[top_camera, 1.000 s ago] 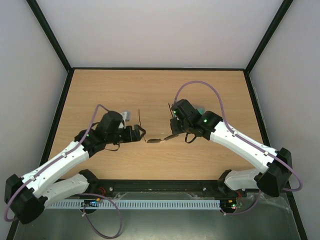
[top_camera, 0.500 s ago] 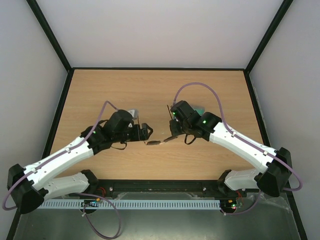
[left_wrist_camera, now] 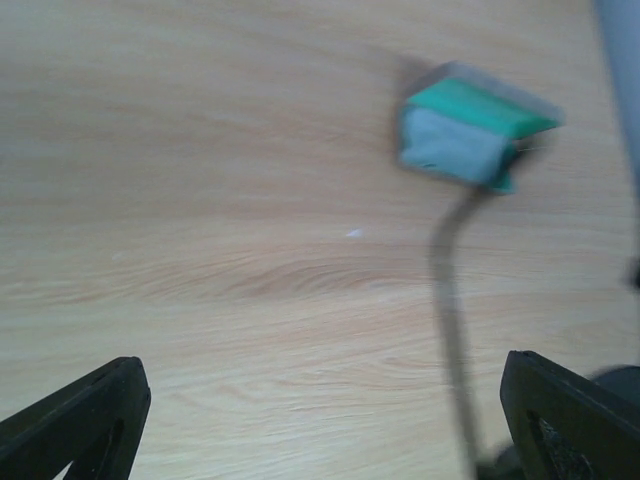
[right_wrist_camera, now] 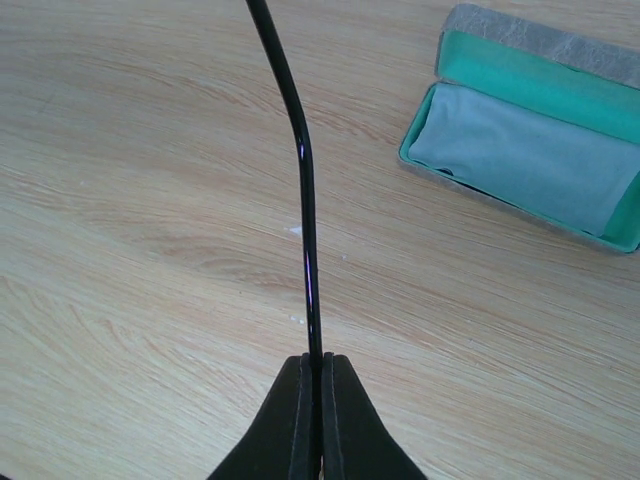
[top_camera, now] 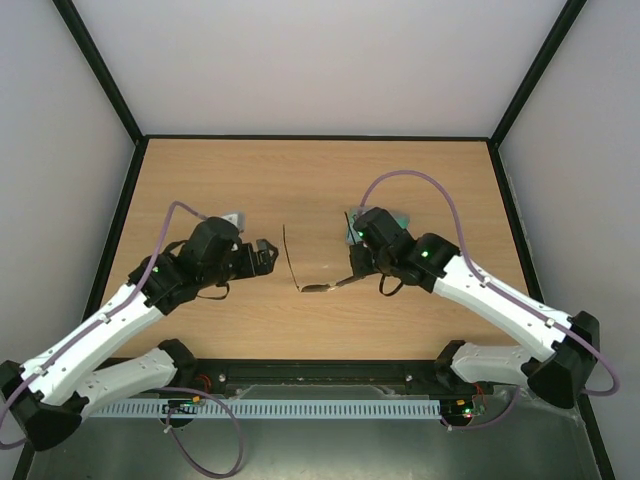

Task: Organize the sunglasses
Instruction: Pick up the sunglasses from the center of the board, then fold the sunglasses.

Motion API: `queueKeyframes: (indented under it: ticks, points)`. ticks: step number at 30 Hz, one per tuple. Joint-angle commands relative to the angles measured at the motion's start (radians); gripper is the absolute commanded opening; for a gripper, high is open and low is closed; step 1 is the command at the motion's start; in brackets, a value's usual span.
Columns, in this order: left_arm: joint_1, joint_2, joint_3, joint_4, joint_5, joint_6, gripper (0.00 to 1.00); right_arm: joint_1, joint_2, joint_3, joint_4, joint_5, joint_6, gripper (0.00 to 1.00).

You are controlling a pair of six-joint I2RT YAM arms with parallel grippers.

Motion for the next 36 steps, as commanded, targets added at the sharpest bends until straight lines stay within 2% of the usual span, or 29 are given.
queueKeyframes:
  ticks: [1,8,18,36]
  points:
    - [0.063,-0.019,-0.110,-0.047,-0.017,0.000,0.99,0.007,-0.044,-0.021,-0.027,-0.013,0.019,0.01]
    - [0.081,0.048,-0.167,0.077,0.012,0.011,0.97,0.007,-0.037,-0.039,-0.008,-0.049,0.017,0.01]
    - [0.064,0.204,-0.120,0.224,0.105,0.032,0.77,0.006,0.002,-0.029,0.013,-0.080,0.013,0.01]
    - [-0.139,0.363,-0.027,0.280,0.098,-0.003,0.74,0.007,0.054,-0.027,0.036,-0.060,0.010,0.01]
